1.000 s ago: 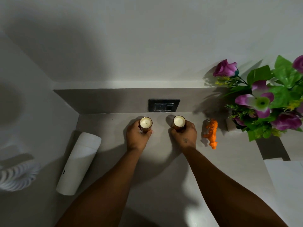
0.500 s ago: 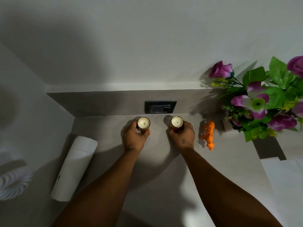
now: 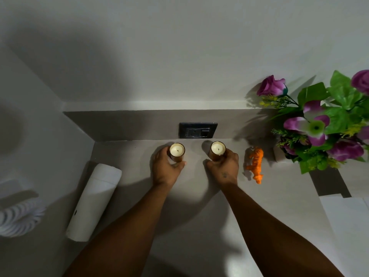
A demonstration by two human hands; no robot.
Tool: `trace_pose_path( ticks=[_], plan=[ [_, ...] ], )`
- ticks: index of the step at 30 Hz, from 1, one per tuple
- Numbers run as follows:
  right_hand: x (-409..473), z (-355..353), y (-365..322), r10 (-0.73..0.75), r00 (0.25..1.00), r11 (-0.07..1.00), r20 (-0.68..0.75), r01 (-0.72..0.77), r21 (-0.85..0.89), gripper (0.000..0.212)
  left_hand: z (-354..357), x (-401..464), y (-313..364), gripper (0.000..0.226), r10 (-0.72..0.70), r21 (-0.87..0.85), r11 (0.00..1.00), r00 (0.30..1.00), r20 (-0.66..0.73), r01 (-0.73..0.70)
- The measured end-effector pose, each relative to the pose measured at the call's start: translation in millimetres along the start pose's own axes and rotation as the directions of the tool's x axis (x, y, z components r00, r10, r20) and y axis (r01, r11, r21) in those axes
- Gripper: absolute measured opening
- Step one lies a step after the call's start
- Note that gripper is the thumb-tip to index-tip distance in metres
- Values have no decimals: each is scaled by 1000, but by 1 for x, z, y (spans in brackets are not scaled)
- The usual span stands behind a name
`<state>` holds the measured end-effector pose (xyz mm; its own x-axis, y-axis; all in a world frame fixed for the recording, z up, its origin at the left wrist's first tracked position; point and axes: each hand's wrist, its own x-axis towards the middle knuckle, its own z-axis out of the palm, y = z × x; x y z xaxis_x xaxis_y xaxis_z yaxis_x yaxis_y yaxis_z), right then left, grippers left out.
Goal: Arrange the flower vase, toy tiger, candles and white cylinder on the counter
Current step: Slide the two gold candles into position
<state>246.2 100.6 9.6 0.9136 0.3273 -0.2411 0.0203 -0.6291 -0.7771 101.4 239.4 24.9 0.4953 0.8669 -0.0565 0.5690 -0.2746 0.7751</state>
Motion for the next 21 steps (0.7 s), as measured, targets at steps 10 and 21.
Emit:
trace_pose_path(
  ticks=[10, 21],
  plan=[
    [-127, 20, 24, -365, 911, 774, 191, 411, -481, 69, -25, -61, -54, 69, 204, 511, 822, 968, 149, -252],
    [-148, 32, 43, -340, 821, 513, 459, 571, -641, 85, -43, -120, -83, 79, 134, 608, 756, 966, 219, -242]
  ],
)
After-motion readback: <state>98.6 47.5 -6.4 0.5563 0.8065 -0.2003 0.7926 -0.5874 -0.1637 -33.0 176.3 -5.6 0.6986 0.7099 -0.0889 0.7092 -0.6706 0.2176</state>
